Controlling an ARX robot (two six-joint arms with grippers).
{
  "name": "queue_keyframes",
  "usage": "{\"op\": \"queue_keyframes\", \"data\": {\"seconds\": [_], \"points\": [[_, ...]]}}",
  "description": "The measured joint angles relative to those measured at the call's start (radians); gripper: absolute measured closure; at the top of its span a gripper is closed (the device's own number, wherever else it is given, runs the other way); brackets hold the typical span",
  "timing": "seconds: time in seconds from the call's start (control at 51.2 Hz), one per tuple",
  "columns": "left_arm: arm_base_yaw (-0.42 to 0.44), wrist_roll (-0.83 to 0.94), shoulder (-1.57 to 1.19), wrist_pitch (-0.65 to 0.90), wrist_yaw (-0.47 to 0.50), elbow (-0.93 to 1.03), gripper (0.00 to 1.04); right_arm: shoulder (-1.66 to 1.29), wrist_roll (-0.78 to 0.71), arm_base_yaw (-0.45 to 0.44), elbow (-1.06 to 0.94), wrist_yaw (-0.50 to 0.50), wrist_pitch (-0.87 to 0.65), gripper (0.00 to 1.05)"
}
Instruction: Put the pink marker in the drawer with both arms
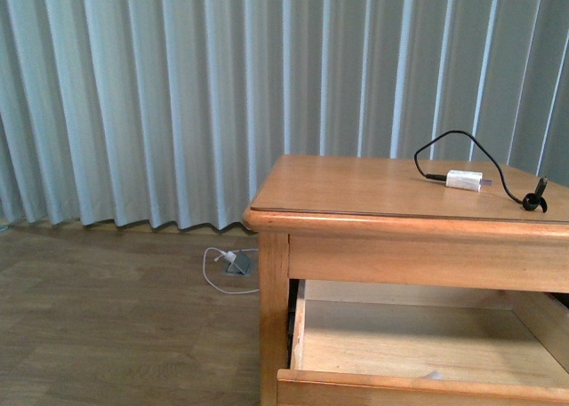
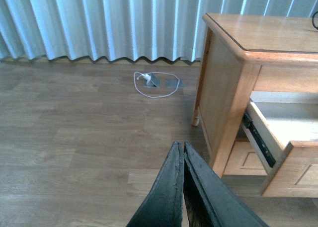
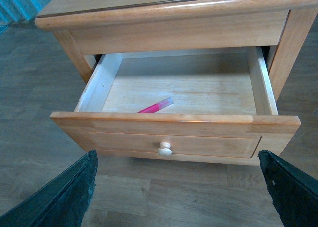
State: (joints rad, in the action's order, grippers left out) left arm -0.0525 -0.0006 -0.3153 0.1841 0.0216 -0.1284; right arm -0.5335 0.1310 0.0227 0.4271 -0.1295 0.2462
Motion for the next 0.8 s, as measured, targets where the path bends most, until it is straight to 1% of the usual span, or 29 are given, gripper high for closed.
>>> {"op": "queue_keyframes", "data": {"seconds": [0.039, 0.098, 0.468, 0.546, 0.586, 0.8], "points": [[0.029, -0.002, 0.013, -0.001, -0.014, 0.009, 1.01, 0.0, 0.0, 0.0, 0.0, 0.0, 0.0, 0.08], [0.047, -0.002, 0.029, -0.003, -0.011, 0.021, 1.01, 0.0, 0.0, 0.0, 0.0, 0.0, 0.0, 0.08], [0.05, -0.002, 0.124, -0.042, -0.021, 0.079, 1.01, 0.0, 0.0, 0.0, 0.0, 0.0, 0.0, 0.08], [0.05, -0.002, 0.213, -0.154, -0.021, 0.082, 1.01, 0.0, 0.0, 0.0, 0.0, 0.0, 0.0, 0.08], [0.05, -0.002, 0.244, -0.177, -0.022, 0.088, 1.01, 0.0, 0.0, 0.0, 0.0, 0.0, 0.0, 0.08], [0.05, -0.002, 0.31, -0.185, -0.022, 0.105, 1.01, 0.0, 0.0, 0.0, -0.001, 0.0, 0.0, 0.08]]}}
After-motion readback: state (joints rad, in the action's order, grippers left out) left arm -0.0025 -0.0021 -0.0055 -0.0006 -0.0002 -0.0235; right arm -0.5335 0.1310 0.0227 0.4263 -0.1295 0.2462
